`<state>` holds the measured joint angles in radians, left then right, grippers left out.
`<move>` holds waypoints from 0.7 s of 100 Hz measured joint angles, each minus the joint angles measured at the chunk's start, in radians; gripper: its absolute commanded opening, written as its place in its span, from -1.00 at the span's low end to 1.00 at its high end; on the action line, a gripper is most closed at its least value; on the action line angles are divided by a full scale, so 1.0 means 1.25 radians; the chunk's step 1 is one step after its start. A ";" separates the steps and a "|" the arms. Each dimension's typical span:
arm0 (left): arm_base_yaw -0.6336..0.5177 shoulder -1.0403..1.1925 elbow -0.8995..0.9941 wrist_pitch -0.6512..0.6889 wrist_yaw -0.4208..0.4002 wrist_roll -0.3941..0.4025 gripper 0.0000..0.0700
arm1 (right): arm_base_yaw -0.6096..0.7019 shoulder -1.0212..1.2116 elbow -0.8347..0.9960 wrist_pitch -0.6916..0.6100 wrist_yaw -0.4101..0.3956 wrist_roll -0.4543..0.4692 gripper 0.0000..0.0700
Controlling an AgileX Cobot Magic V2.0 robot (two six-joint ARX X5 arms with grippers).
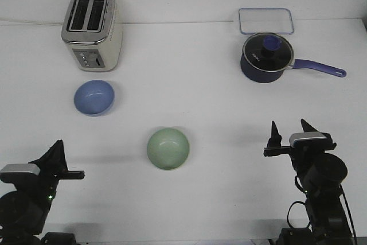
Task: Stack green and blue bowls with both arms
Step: 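Raise the left gripper and move it toward the blue bowl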
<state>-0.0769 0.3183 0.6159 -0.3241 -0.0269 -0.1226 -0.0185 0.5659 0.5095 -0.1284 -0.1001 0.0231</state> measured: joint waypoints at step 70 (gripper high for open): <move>0.000 0.507 0.367 -0.372 0.000 0.003 -0.97 | 0.000 0.000 0.000 0.000 0.000 0.000 0.61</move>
<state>-0.0769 0.9520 1.0748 -0.7887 -0.0265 -0.1184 -0.0185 0.5659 0.5095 -0.1287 -0.1001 0.0231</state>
